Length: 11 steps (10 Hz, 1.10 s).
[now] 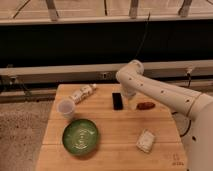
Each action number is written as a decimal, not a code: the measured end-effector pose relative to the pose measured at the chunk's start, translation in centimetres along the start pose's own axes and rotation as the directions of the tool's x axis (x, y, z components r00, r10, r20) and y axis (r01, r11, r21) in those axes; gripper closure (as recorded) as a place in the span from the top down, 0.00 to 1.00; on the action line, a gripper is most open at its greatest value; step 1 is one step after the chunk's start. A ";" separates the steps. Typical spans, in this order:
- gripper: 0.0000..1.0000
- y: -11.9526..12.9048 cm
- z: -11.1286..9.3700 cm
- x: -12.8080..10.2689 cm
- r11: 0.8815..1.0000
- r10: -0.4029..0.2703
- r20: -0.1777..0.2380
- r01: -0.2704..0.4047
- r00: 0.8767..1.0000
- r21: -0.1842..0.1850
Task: Place the eraser on the white sponge
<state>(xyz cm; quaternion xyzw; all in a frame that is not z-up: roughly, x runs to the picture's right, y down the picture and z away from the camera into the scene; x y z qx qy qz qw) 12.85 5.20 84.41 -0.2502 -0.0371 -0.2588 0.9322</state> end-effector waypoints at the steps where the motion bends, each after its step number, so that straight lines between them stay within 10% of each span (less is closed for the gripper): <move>1: 0.80 -0.2 0.4 -0.1 1.000 -0.013 0.003 0.013 1.000 -0.002; 11: 0.80 -2.1 5.1 -1.2 0.994 -0.104 0.051 0.104 0.993 -0.012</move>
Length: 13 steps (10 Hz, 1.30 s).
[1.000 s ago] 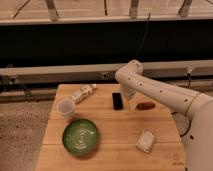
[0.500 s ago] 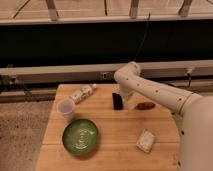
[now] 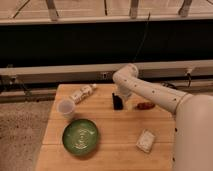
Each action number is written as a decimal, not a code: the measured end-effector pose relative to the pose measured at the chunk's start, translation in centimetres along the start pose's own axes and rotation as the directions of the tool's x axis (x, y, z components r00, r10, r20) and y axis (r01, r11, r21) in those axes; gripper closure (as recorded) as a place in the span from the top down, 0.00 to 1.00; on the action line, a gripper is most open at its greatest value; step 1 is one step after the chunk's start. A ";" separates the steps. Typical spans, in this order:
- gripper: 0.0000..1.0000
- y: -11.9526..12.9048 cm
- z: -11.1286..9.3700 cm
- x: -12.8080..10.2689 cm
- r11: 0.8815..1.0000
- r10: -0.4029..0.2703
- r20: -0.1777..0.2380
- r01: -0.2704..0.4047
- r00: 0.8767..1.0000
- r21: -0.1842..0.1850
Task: Place the eraser on the white sponge
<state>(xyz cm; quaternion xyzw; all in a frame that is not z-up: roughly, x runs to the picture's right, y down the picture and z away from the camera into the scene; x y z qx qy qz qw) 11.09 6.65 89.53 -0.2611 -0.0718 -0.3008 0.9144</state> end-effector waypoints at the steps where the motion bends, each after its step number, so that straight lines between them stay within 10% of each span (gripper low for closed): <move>1: 0.80 -0.3 0.1 0.0 1.000 -0.008 0.000 0.008 1.000 0.001; 13: 0.80 -2.2 2.5 0.2 0.994 -0.101 0.012 0.102 0.995 -0.033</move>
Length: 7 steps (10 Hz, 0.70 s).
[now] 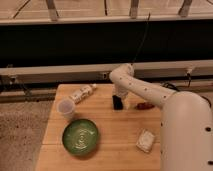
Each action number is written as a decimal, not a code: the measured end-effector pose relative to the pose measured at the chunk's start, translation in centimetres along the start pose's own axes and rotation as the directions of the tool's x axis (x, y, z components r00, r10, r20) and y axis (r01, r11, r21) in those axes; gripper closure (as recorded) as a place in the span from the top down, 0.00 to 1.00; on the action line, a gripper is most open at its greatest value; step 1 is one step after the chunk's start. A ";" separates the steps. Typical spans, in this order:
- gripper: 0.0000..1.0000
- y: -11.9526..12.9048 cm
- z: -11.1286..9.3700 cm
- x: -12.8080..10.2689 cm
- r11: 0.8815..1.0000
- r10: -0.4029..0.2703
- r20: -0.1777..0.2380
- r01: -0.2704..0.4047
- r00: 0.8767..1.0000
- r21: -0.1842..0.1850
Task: Place the eraser on the white sponge
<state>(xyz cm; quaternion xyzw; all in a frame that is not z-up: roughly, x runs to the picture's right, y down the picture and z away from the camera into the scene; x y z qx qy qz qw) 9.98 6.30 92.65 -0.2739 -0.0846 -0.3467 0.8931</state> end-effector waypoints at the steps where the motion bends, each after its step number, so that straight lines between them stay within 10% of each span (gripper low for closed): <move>1: 0.80 -0.4 0.2 -0.1 1.000 -0.016 0.000 0.016 1.000 -0.001; 7: 0.80 -0.7 1.0 -0.4 1.000 -0.016 0.006 0.016 1.000 -0.004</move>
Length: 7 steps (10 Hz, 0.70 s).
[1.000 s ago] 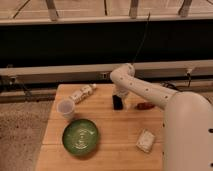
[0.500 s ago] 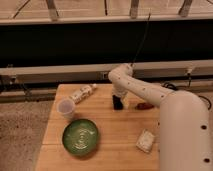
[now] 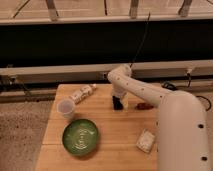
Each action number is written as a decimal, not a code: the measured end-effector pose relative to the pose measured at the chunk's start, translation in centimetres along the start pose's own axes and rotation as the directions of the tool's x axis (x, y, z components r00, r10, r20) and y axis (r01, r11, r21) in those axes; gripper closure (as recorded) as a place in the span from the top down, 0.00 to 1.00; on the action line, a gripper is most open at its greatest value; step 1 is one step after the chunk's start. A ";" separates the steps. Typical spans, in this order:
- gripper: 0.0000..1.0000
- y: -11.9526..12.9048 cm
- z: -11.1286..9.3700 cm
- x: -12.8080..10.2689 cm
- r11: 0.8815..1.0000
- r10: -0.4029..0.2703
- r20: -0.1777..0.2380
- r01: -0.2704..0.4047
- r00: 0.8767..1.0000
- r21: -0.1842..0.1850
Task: Place the eraser on the white sponge
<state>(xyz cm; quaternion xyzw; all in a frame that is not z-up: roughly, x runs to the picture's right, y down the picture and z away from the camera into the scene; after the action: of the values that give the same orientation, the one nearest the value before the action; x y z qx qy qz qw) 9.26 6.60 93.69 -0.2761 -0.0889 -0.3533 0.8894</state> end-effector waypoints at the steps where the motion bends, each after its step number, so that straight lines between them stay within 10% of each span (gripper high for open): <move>1: 0.80 0.0 0.1 0.0 1.000 -0.002 0.000 0.002 1.000 -0.001; 7: 0.80 -0.5 0.6 -0.4 1.000 -0.007 0.008 0.007 1.000 -0.003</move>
<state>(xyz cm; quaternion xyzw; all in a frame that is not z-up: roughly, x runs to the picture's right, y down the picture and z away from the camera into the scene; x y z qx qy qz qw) 8.68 6.83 94.26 -0.2784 -0.0927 -0.3554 0.8875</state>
